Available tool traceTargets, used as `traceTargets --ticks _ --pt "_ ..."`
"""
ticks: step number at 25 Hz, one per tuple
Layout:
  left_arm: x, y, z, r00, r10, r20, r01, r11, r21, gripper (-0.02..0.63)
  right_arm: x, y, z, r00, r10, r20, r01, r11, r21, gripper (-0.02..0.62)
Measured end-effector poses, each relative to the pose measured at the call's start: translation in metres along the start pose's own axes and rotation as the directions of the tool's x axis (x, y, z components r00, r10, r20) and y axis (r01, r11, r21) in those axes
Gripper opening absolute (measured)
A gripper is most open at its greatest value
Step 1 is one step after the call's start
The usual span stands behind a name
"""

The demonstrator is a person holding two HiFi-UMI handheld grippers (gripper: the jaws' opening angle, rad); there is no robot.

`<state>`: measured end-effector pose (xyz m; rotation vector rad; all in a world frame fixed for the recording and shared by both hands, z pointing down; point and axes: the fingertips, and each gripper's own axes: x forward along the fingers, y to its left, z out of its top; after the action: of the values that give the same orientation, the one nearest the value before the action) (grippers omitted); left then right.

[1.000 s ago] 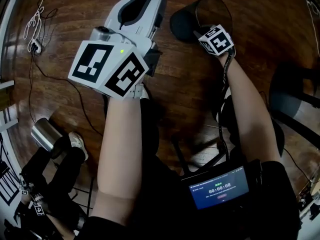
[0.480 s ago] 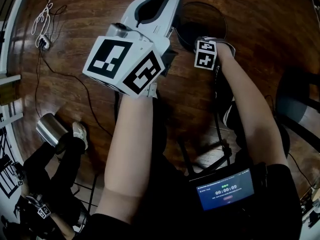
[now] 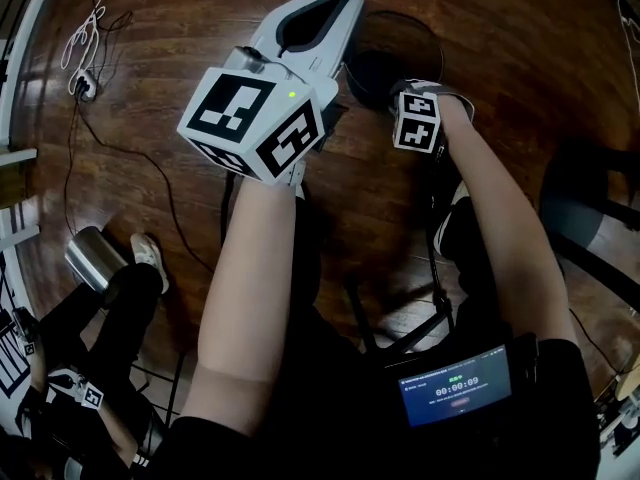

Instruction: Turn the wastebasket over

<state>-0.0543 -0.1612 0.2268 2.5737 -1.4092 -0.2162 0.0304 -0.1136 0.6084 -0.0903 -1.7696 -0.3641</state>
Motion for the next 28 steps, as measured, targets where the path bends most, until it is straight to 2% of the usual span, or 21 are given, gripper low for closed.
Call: traceTargets --ticks 3,4,5,6,8,10,11,14,16,20,21,22,25,28 --pt "0.003 -0.008 -0.009 0.999 -0.019 -0.040 0.020 0.999 0.038 0.002 -0.046 -0.010 0.002 0.992 -0.057 0.110 0.048 0.995 0.082 0.027" --pt "0.003 -0.012 -0.012 0.998 -0.026 -0.054 0.029 0.998 0.049 0.002 -0.070 -0.019 0.006 0.979 -0.098 0.180 0.071 0.986 0.150 0.011" --pt "0.003 -0.016 -0.015 0.997 -0.032 -0.068 0.036 0.998 0.058 0.002 -0.097 -0.028 0.012 0.953 -0.151 0.264 0.087 0.967 0.238 0.011" --pt "0.002 -0.019 -0.019 0.996 -0.037 -0.079 0.043 0.997 0.067 0.002 -0.128 -0.038 0.018 0.910 -0.213 0.356 0.090 0.938 0.334 0.009" --pt "0.000 -0.025 -0.023 0.995 -0.042 -0.092 0.050 0.995 0.082 0.002 -0.195 -0.060 0.026 0.783 -0.345 0.517 0.045 0.861 0.506 0.009" --pt "0.002 -0.030 -0.024 0.995 -0.043 -0.094 0.052 0.994 0.095 0.002 -0.254 -0.080 0.026 0.648 -0.464 0.604 -0.008 0.789 0.614 0.009" --pt "0.002 -0.033 -0.024 0.995 -0.045 -0.091 0.054 0.994 0.099 0.002 -0.279 -0.087 0.027 0.587 -0.514 0.625 -0.018 0.764 0.645 0.009" --pt "-0.001 -0.044 -0.024 0.995 -0.052 -0.084 0.060 0.993 0.098 0.002 -0.334 -0.093 0.033 0.423 -0.614 0.666 -0.046 0.720 0.693 0.009" --pt "-0.003 -0.052 -0.028 0.995 -0.052 -0.085 0.061 0.993 0.103 0.002 -0.354 -0.085 0.034 0.348 -0.653 0.673 -0.066 0.699 0.712 0.009" --pt "-0.006 -0.068 -0.040 0.993 -0.062 -0.098 0.072 0.992 0.107 0.002 -0.369 -0.067 0.025 0.234 -0.717 0.657 -0.130 0.646 0.752 0.009" --pt "-0.007 -0.069 -0.043 0.993 -0.061 -0.104 0.072 0.991 0.112 0.002 -0.368 -0.066 0.024 0.215 -0.721 0.659 -0.153 0.641 0.752 0.010" --pt "-0.008 -0.069 -0.045 0.993 -0.057 -0.108 0.069 0.991 0.115 0.002 -0.365 -0.067 0.024 0.204 -0.718 0.665 -0.169 0.644 0.747 0.009" --pt "-0.013 -0.067 -0.049 0.994 -0.038 -0.106 0.050 0.993 0.111 0.002 -0.357 -0.070 0.027 0.206 -0.708 0.675 -0.169 0.654 0.737 0.011" --pt "-0.013 -0.071 -0.049 0.996 -0.026 -0.083 0.033 0.996 0.083 0.002 -0.358 -0.074 0.025 0.173 -0.736 0.654 -0.208 0.622 0.755 0.011"
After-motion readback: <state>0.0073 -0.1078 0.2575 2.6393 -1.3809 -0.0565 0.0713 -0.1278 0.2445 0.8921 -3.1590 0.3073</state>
